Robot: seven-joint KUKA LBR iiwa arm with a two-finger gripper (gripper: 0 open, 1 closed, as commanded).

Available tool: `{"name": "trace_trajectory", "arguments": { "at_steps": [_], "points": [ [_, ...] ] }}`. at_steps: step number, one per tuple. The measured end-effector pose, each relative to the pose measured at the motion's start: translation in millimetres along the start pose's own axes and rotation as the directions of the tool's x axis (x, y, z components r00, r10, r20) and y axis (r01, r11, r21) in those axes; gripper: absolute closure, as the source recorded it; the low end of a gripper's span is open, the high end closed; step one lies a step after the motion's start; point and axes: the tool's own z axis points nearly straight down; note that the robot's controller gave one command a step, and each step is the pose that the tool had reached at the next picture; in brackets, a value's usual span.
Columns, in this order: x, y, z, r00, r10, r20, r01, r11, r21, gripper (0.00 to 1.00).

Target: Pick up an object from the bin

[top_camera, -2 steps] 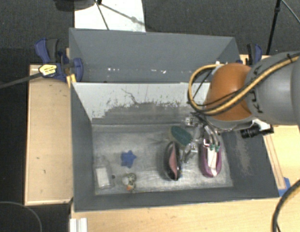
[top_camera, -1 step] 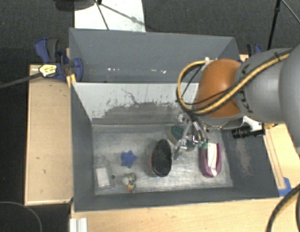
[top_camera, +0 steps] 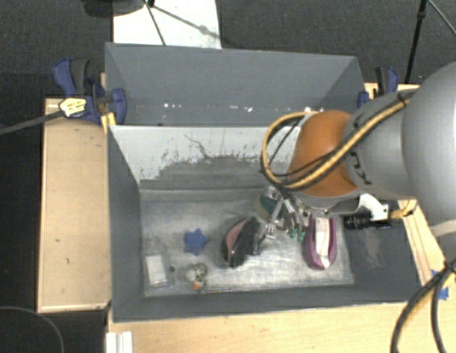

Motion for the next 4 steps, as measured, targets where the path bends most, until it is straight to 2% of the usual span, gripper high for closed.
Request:
{"name": "trace_trajectory", "arguments": {
  "at_steps": [1, 2, 3, 4],
  "points": [
    [-2.2, 0.9, -1.9, 1.000, -0.003, 0.000, 0.003, 1.000, 0.000, 0.00],
    [-3.6, 1.3, -3.6, 1.000, -0.004, 0.004, 0.005, 1.000, -0.001, 1.00],
    [-5.2, 2.0, -17.8, 1.000, -0.009, -0.003, 0.009, 1.000, 0.001, 1.00],
    [-8.1, 3.2, -100.0, 1.000, -0.015, 0.000, 0.015, 1.000, 0.000, 1.00]
  ]
}}
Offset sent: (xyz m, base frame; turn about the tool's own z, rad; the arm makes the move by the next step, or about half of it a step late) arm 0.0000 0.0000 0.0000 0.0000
